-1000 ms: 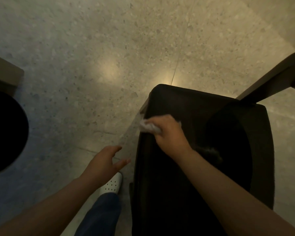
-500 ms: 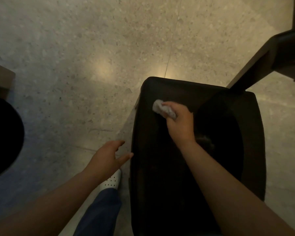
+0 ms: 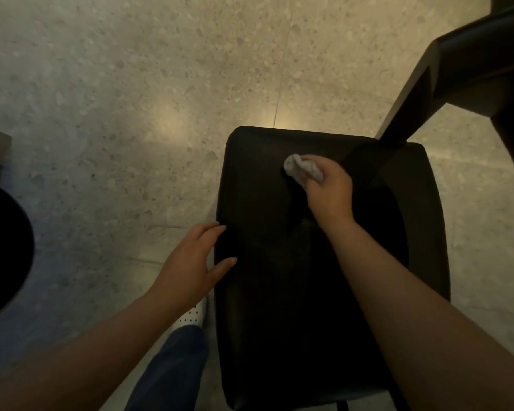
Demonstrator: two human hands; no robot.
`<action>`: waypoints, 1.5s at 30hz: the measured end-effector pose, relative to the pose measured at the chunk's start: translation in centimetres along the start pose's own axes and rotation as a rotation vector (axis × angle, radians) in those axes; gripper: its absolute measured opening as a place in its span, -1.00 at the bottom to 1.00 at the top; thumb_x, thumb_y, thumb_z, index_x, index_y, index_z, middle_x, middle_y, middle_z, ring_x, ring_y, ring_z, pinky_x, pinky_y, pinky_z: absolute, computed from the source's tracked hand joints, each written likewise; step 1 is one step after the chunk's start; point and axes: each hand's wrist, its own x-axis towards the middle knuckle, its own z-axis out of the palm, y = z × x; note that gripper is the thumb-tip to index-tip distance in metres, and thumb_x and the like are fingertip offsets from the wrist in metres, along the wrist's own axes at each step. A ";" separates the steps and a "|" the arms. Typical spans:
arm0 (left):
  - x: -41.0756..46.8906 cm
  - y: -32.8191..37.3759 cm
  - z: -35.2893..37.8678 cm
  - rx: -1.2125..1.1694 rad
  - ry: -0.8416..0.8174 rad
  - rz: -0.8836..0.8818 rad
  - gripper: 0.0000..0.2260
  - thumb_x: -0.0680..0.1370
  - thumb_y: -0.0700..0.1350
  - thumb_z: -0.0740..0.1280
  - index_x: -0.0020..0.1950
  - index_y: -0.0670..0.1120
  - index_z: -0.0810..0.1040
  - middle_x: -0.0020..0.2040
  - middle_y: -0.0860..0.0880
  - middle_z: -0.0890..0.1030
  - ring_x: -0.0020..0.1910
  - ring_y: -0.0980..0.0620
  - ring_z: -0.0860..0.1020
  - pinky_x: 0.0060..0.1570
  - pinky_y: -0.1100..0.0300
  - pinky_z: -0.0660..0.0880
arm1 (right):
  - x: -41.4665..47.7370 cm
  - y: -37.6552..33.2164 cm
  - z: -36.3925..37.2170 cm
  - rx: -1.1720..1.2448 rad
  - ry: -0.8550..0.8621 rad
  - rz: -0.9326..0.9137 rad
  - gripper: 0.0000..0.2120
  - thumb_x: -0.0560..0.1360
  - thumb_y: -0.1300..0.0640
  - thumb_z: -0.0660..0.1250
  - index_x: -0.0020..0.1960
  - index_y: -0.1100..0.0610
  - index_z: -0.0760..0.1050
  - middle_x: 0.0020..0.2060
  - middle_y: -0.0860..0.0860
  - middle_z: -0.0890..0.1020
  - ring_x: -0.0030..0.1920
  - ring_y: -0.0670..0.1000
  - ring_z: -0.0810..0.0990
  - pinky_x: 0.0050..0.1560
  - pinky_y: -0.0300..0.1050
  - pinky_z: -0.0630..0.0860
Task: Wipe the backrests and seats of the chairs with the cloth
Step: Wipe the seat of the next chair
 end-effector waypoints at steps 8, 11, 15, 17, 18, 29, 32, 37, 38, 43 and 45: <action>0.6 1.6 -0.3 0.099 -0.019 0.083 -0.46 0.52 0.01 0.40 0.46 -0.10 0.37 0.42 -0.01 0.38 0.37 0.06 0.37 0.34 0.22 0.29 | -10.5 2.6 -0.1 -0.037 -0.254 -0.074 -0.60 0.45 0.30 0.29 0.06 -0.17 0.59 -0.06 -0.36 0.58 0.05 -0.34 0.50 0.12 -0.28 0.44; 0.8 1.9 -0.4 0.136 -0.042 0.099 -0.46 0.52 0.01 0.40 0.46 -0.10 0.38 0.42 -0.01 0.38 0.38 0.06 0.36 0.34 0.23 0.28 | -9.7 3.0 -1.9 0.066 -0.220 -0.023 -0.67 0.51 0.24 0.34 0.05 -0.21 0.58 -0.01 -0.34 0.62 0.07 -0.26 0.57 0.11 -0.28 0.50; 1.0 2.6 0.2 0.234 -0.072 0.146 -0.43 0.51 0.07 0.40 0.46 -0.08 0.38 0.42 -0.03 0.38 0.39 0.02 0.34 0.36 0.23 0.19 | -4.3 3.3 -4.1 0.048 -0.058 0.019 -0.77 0.55 0.20 0.32 0.13 -0.05 0.62 0.04 -0.16 0.63 0.10 -0.17 0.58 0.17 -0.06 0.54; 1.4 3.0 0.7 0.284 -0.089 0.167 -0.39 0.50 0.12 0.40 0.48 -0.07 0.35 0.44 -0.04 0.36 0.41 0.00 0.31 0.37 0.22 0.14 | -1.7 3.3 -4.2 0.029 0.016 -0.012 -0.76 0.55 0.23 0.30 0.12 -0.01 0.62 0.01 -0.16 0.62 0.07 -0.19 0.56 0.15 -0.13 0.53; 1.5 3.2 1.0 0.303 -0.099 0.169 -0.35 0.49 0.15 0.39 0.50 -0.07 0.32 0.46 -0.04 0.33 0.42 0.00 0.28 0.39 0.21 0.14 | -0.8 3.5 -4.1 0.026 0.040 -0.010 -0.76 0.55 0.23 0.29 0.12 -0.01 0.62 0.01 -0.13 0.62 0.07 -0.17 0.57 0.15 -0.12 0.53; 2.5 3.9 1.6 0.453 -0.212 0.138 -0.19 0.47 0.29 0.32 0.59 -0.01 0.09 0.51 -0.03 0.08 0.47 -0.03 0.10 0.46 0.14 0.11 | -10.9 4.9 -3.5 -0.029 -0.233 0.069 -0.68 0.49 0.32 0.32 0.07 -0.05 0.63 -0.01 -0.21 0.62 0.05 -0.22 0.53 0.11 -0.19 0.51; 2.5 4.1 1.7 0.462 -0.220 0.133 -0.17 0.47 0.29 0.33 0.59 -0.02 0.08 0.52 -0.04 0.07 0.47 -0.04 0.08 0.46 0.14 0.10 | -8.9 4.2 -5.1 0.133 -0.128 0.123 -0.75 0.53 0.21 0.36 0.06 -0.12 0.63 -0.01 -0.22 0.65 0.04 -0.25 0.59 0.05 -0.31 0.51; 2.4 4.2 2.1 0.480 -0.204 0.119 -0.18 0.46 0.29 0.33 0.58 -0.03 0.10 0.51 -0.05 0.10 0.48 -0.06 0.10 0.46 0.11 0.13 | -0.2 4.7 -7.1 0.010 0.080 0.049 -0.82 0.56 0.18 0.31 0.09 0.02 0.63 -0.02 -0.10 0.64 0.03 -0.17 0.59 0.05 -0.36 0.48; 2.4 4.2 2.1 0.478 -0.198 0.115 -0.18 0.46 0.28 0.34 0.58 -0.04 0.12 0.51 -0.05 0.12 0.47 -0.07 0.12 0.45 0.10 0.16 | 0.8 5.1 -7.1 -0.005 0.060 0.115 -0.83 0.57 0.14 0.31 0.11 0.00 0.61 0.00 -0.08 0.63 0.05 -0.11 0.59 0.05 -0.34 0.49; 2.3 4.7 2.1 0.473 -0.181 0.091 -0.22 0.47 0.28 0.33 0.56 -0.05 0.17 0.47 -0.05 0.18 0.45 -0.06 0.16 0.42 0.10 0.21 | -4.1 6.3 -5.2 0.020 -0.018 0.241 -0.82 0.57 0.15 0.31 0.11 -0.01 0.61 0.03 -0.06 0.62 0.05 -0.07 0.57 0.18 0.01 0.52; 2.1 5.1 1.9 0.460 -0.151 0.094 -0.26 0.46 0.25 0.36 0.52 -0.09 0.27 0.44 -0.07 0.26 0.41 -0.06 0.22 0.40 0.11 0.23 | -8.2 6.2 -5.2 0.103 -0.133 0.246 -0.73 0.55 0.20 0.32 0.04 -0.17 0.60 0.00 -0.21 0.61 0.05 -0.17 0.57 0.19 -0.01 0.52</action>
